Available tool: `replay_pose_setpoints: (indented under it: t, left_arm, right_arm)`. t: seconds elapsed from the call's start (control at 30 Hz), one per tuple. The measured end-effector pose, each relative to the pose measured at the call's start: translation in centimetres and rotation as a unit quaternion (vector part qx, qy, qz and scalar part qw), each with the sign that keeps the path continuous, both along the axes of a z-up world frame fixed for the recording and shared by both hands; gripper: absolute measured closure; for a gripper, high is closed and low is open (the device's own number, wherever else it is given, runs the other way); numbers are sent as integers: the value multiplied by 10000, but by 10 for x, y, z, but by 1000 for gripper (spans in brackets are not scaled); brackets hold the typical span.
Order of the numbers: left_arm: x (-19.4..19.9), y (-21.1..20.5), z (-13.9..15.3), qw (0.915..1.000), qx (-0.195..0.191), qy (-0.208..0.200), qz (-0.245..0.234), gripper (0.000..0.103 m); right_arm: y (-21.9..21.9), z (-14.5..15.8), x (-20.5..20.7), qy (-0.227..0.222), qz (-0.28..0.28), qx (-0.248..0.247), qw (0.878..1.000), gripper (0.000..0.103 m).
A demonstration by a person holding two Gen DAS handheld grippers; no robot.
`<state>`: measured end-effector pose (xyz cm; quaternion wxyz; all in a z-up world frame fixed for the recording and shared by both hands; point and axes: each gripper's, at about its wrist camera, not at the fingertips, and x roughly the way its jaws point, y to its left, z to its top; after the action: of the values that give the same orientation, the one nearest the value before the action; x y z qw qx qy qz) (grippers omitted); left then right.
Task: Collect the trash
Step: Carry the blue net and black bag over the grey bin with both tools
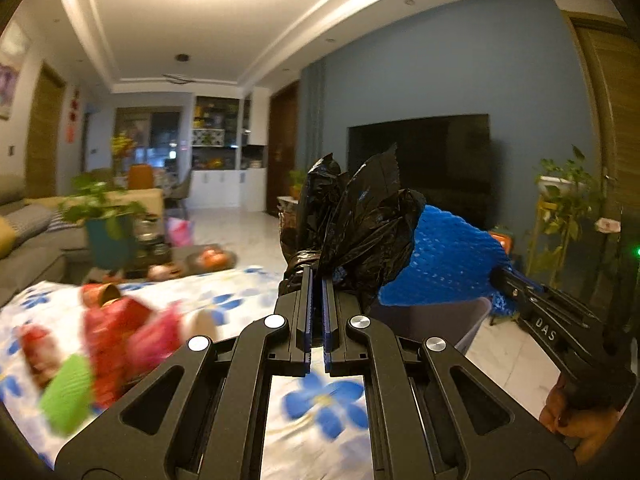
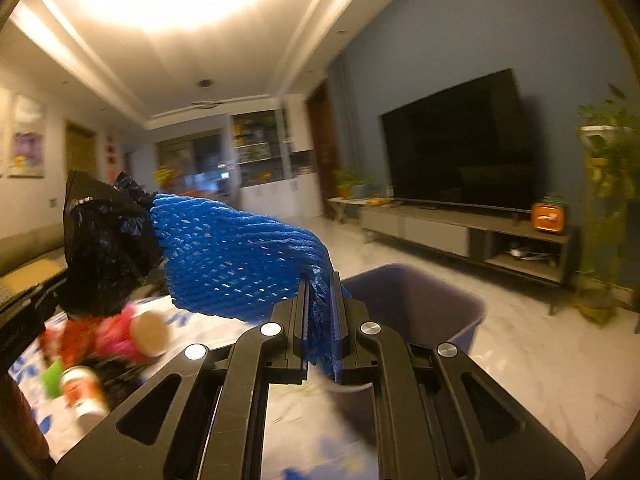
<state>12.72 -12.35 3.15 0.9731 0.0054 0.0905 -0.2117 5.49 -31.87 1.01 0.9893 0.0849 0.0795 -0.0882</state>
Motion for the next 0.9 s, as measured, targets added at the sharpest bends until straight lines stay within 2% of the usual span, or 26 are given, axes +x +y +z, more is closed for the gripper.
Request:
replay_pose_setpoints:
  t: [0.13,0.37,0.57,0.9]
  left_arm:
    - [34,-41,-11,9996,-2,94,-257,100]
    - [79,-85,-26,9985,-166,212,-485,100]
    - [100,-112,-40,9969,-178,335,-685,99]
    - [129,-122,-54,9941,-234,652,-841,98]
  right_arm:
    - [-21,-5,17,-2,-429,24,9991,93]
    - [-47,-16,39,-58,-1123,62,9936,93]
    - [-61,-21,64,54,-1133,179,9934,93]
    - [-77,-30,84,136,-984,312,9946,88]
